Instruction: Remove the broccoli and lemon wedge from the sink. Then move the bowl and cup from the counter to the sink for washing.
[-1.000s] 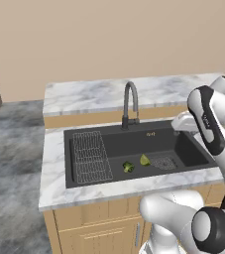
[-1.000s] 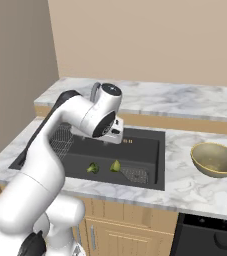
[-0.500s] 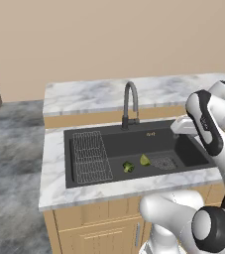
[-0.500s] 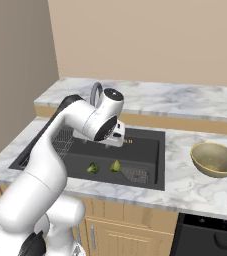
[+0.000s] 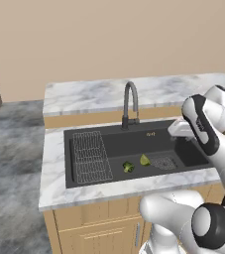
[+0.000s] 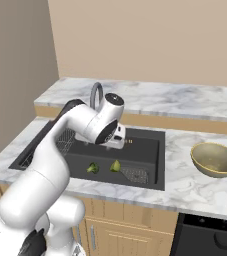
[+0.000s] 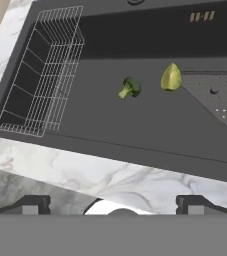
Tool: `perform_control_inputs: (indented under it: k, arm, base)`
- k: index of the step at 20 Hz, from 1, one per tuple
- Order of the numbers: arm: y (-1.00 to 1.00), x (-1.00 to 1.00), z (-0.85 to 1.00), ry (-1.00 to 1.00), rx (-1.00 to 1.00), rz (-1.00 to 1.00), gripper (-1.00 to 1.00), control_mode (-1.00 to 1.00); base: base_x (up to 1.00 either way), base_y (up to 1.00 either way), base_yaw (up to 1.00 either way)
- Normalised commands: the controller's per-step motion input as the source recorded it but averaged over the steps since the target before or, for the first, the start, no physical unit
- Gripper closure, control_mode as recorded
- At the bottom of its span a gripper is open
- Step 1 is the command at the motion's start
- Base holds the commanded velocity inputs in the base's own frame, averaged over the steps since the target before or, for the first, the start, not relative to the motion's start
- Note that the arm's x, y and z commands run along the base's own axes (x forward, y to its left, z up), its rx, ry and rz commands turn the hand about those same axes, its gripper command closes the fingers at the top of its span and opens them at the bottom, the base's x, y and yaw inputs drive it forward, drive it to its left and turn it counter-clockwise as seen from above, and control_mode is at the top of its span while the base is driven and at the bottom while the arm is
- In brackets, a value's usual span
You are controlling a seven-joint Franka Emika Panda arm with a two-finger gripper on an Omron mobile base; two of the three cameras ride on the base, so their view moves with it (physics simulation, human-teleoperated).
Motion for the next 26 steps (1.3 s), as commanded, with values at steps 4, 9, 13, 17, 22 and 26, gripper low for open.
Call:
perform_control_inputs:
  k: [4,9,13,17,22,26]
  arm:
    - [0.00,0.21,-0.15,-0.01,0.00,0.00,-1.00,-1.00]
    - [-0.02,0.17,-0.15,-0.06,0.00,0.00,-1.00,-1.00]
    - [-0.03,0.16,-0.16,-0.10,0.00,0.00,-1.00,-1.00]
    - [-0.08,0.14,-0.17,-0.08,0.00,0.00,-1.00,-1.00]
    - [-0.11,0.16,-0.15,-0.02,0.00,0.00,-1.00,-1.00]
    - [-0.14,0.20,-0.12,0.00,0.00,0.00,-1.00,-1.00]
  base:
    - [0.00,0.00,0.00]
    - [0.00,0.00,0.00]
    - [0.00,0.00,0.00]
    - [0.00,0.00,0.00]
    - [0.00,0.00,0.00]
    - [0.00,0.00,0.00]
